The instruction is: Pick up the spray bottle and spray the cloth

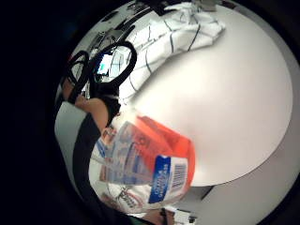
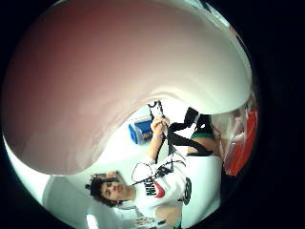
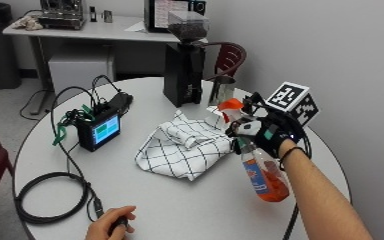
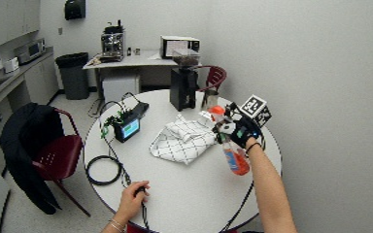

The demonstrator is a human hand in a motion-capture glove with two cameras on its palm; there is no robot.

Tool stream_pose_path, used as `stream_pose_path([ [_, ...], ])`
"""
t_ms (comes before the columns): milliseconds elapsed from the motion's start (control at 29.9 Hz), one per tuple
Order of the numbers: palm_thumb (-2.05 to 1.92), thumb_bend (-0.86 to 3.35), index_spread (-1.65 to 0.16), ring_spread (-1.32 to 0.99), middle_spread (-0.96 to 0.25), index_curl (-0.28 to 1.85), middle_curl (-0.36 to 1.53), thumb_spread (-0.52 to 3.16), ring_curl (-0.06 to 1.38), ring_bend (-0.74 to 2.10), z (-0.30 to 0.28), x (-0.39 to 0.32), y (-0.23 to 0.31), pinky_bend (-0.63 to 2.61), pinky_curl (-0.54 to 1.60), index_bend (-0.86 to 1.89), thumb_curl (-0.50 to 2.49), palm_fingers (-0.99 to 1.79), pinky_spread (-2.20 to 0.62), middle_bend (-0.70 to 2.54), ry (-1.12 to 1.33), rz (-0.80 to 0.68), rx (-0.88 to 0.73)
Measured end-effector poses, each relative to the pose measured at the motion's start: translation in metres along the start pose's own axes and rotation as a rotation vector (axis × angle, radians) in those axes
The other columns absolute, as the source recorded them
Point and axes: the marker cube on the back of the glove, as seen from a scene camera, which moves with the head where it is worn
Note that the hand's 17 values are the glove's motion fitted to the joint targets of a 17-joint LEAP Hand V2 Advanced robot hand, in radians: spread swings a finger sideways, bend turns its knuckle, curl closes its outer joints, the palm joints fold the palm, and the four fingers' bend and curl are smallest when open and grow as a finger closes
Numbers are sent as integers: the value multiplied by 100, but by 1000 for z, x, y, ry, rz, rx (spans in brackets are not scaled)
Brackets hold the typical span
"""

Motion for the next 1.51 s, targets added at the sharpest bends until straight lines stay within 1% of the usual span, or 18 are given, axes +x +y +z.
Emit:
stream_pose_path([
  [67,97,-2,-22,-10,-10,29,47,75,41,63,-9,-8,-3,22,29,10,59,114,11,56,4,-9,1],
  [201,97,-2,-21,-10,-10,29,48,74,41,63,-35,-57,-1,22,30,10,60,114,10,57,13,-88,43],
  [301,97,-2,-21,-10,-9,28,48,74,41,62,-34,-73,0,22,31,10,60,114,10,56,11,-113,43],
  [536,95,-3,-21,-10,-9,28,48,76,42,63,10,-5,-11,22,32,10,61,115,9,57,-22,13,-43],
  [603,95,-3,-21,-9,-9,28,48,76,42,64,4,-10,-11,22,32,10,62,115,10,57,-8,17,-43],
  [736,94,-3,-21,-9,-9,28,48,77,42,64,-28,-56,-3,22,33,10,62,115,10,56,11,-36,6],
  [837,94,-3,-21,-9,-9,28,49,78,42,64,-30,-80,1,22,33,10,62,115,10,57,31,-50,8],
  [904,94,-2,-21,-9,-9,28,49,78,42,64,-20,-73,-3,23,34,10,62,116,9,57,48,-24,-9],
  [1038,94,-2,-21,-9,-9,28,49,79,42,65,5,-32,-12,23,34,11,63,116,9,57,60,60,-59],
  [1138,94,-2,-21,-9,-9,28,49,79,42,65,14,-20,-14,22,35,11,63,116,8,57,61,81,-78],
  [1205,93,-2,-21,-9,-10,28,49,79,42,65,12,-31,-15,22,35,11,63,116,8,57,59,55,-64],
  [1305,93,-2,-21,-9,-10,28,49,79,42,65,3,-64,-14,22,35,11,63,116,8,57,43,-30,1],
  [1406,93,-2,-21,-9,-10,28,49,80,42,65,1,-102,-9,22,35,11,64,116,8,57,-4,-156,101],
  [1506,93,-2,-21,-9,-9,28,49,80,42,65,15,-135,-5,22,35,11,64,115,9,57,-79,-293,174],
])
